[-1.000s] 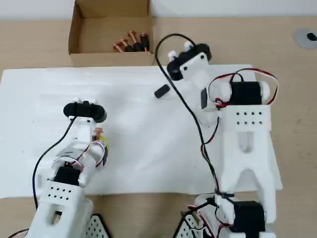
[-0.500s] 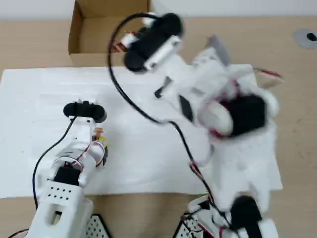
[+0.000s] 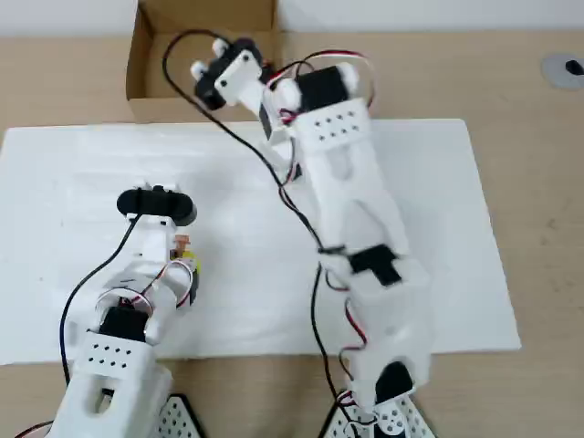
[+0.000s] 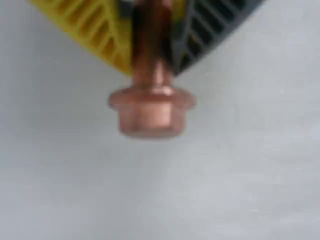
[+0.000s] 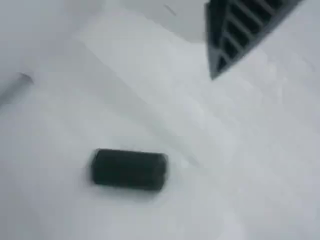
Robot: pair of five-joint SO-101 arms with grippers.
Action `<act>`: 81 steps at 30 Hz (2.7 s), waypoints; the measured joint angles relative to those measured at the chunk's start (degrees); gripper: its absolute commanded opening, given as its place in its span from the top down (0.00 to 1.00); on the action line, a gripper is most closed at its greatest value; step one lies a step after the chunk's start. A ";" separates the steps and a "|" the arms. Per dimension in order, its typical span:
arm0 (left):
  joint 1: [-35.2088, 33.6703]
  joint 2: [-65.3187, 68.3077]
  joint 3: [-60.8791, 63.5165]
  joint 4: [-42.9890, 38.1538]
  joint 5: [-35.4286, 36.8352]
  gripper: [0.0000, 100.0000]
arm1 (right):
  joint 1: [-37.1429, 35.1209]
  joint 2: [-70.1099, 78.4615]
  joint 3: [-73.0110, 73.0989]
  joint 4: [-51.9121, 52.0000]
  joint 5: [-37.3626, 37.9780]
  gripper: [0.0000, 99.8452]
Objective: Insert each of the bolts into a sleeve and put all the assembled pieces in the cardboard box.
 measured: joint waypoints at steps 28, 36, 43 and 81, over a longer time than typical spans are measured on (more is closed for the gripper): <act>-3.43 0.00 0.00 0.00 0.09 0.99 | 4.04 16.62 -21.01 -0.88 -50.20 0.56; -3.43 0.00 0.00 0.00 0.09 0.99 | 2.11 21.45 -21.01 -0.88 -50.55 0.64; -3.43 0.00 0.00 0.00 0.09 0.99 | 0.97 23.65 -21.01 -3.87 -50.55 0.75; -3.43 0.00 0.00 0.00 0.09 0.99 | 6.95 26.37 -31.82 -0.18 -64.53 0.75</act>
